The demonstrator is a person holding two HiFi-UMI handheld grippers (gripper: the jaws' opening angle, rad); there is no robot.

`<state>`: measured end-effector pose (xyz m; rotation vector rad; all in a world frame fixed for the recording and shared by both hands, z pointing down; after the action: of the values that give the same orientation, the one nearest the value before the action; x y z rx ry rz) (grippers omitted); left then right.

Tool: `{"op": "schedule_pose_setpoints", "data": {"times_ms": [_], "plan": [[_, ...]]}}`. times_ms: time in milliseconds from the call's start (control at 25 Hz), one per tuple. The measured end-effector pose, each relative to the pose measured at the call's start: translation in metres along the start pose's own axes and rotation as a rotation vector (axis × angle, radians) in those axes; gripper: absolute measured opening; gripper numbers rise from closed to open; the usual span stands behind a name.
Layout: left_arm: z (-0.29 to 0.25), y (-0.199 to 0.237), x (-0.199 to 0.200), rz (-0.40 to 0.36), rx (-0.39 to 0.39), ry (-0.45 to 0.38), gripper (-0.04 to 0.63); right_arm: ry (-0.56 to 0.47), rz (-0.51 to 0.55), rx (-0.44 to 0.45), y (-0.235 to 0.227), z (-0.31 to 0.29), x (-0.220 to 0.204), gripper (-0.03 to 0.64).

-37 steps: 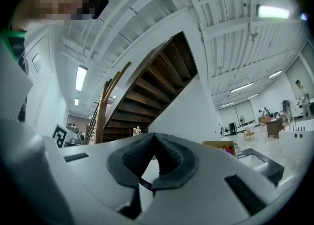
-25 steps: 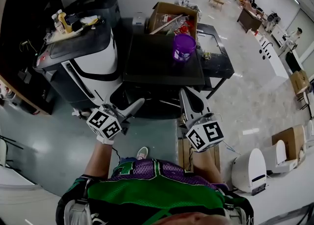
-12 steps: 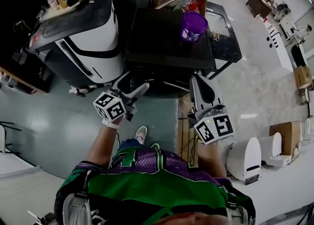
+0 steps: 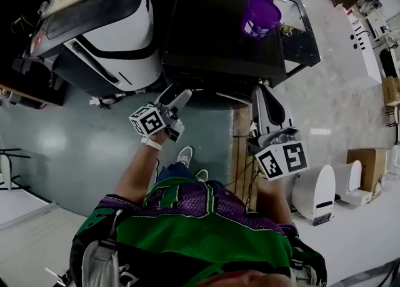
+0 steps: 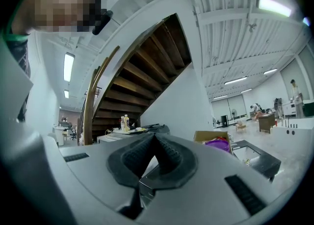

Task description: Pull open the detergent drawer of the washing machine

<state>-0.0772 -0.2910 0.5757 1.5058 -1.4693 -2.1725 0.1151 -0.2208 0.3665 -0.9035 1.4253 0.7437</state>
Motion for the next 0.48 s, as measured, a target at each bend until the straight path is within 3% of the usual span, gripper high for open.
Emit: {"op": "schedule_pose_setpoints", "data": {"times_ms": [200,480], "plan": [[-0.025,0.04,-0.012,0.018,-0.055,0.079,0.396,0.008,-0.005,-0.024,-0.013,-0.02,-0.007,0.002],[-0.046,0.108,-0.034,0.067,-0.02,0.148,0.396,0.037,-0.03,-0.05,-0.025,-0.047,-0.026,0.002]]}}
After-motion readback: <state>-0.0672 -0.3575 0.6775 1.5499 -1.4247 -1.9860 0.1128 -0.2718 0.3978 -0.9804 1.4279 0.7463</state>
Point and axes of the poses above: the fingertips, and each gripper's own axes: z backward along the fingers, y to its left, x out of its top, the point moved 2 cm from there along z, backward along the fingers, and after that the axes turned 8 degrees about y, right-handed, at the moved point
